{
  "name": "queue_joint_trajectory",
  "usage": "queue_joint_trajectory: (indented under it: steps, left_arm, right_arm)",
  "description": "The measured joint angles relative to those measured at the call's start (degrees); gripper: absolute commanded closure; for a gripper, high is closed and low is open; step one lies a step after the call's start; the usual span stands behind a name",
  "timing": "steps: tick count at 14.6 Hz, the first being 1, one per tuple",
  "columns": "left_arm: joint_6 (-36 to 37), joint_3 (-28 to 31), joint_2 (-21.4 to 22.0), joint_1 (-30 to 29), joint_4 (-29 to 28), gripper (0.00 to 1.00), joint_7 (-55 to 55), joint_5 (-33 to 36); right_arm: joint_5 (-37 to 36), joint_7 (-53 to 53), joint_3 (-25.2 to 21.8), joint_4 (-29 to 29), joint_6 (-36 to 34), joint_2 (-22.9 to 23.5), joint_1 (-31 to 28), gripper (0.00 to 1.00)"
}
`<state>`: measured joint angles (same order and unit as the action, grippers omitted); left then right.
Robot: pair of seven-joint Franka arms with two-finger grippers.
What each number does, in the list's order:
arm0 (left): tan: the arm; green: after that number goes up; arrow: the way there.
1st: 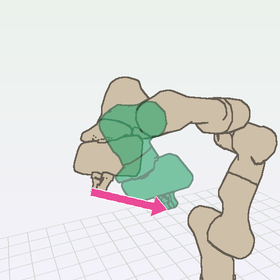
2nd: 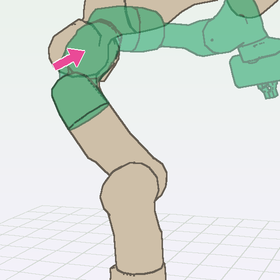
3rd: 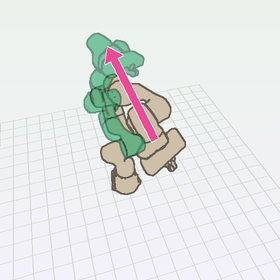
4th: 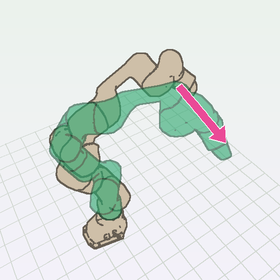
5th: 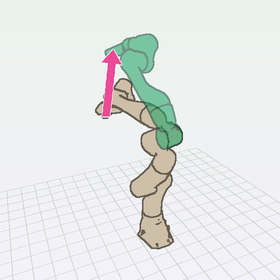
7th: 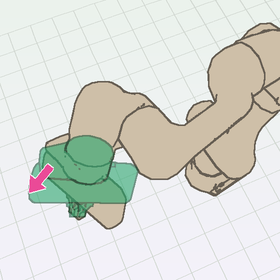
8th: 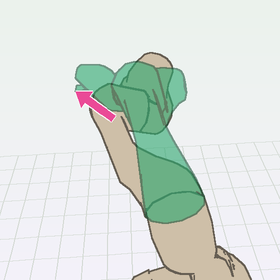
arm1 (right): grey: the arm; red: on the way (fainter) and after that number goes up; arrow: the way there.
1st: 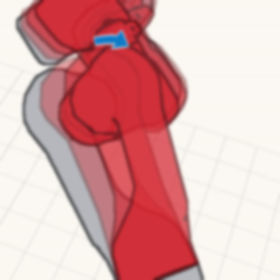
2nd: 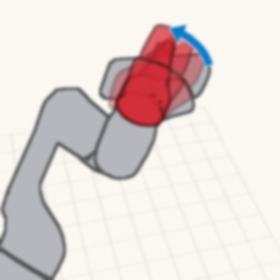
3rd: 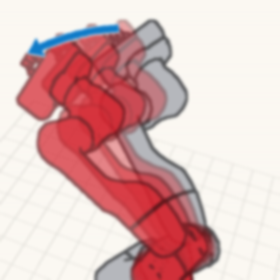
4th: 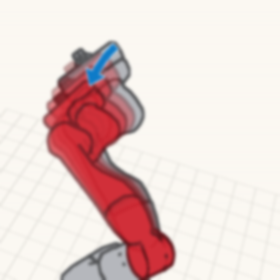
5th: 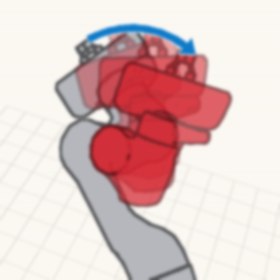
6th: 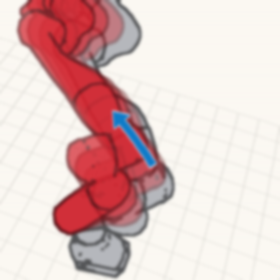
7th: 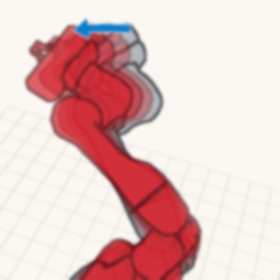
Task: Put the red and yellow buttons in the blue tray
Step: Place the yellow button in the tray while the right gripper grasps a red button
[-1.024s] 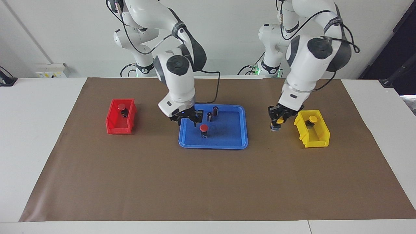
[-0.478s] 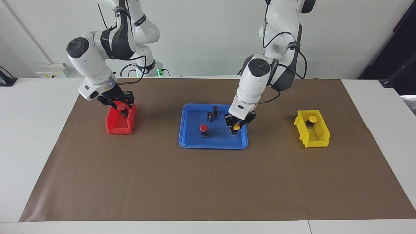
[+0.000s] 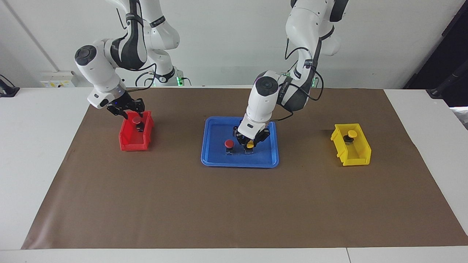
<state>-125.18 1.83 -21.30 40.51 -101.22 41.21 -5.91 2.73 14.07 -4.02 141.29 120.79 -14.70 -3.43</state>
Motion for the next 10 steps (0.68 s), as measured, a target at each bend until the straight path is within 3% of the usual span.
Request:
queue_joint_trajectory:
  steps: [3, 5, 7, 8, 10]
  left_arm:
    - [-0.14, 0.02, 0.0, 0.46, 0.01, 0.45, 0.01, 0.0]
    - [-0.4, 0.13, 0.0, 0.46, 0.07, 0.26, 0.02, 0.0]
    - [-0.16, 0.57, 0.01, 0.44, 0.57, 0.15, 0.16, 0.0]
    - [0.7, 1.01, 0.02, 0.33, 1.14, 0.05, 0.17, 0.0]
    - [4.6, 2.2, 0.15, -0.99, 3.48, 0.0, -0.74, 0.98]
  right_arm:
    - [0.0, 1.75, 0.0, 2.58, 3.41, 0.0, -0.48, 0.36]
    - [0.0, 3.34, 0.0, 3.34, 4.14, 0.0, -1.2, 0.36]
    - [0.0, 4.19, 0.0, 3.48, 4.47, 0.0, -1.79, 0.36]
    - [0.0, 4.24, 0.0, 3.68, 4.89, 0.0, -1.86, 0.36]
    - [0.0, 4.25, 0.01, 4.58, 6.24, 0.05, -1.86, 0.37]
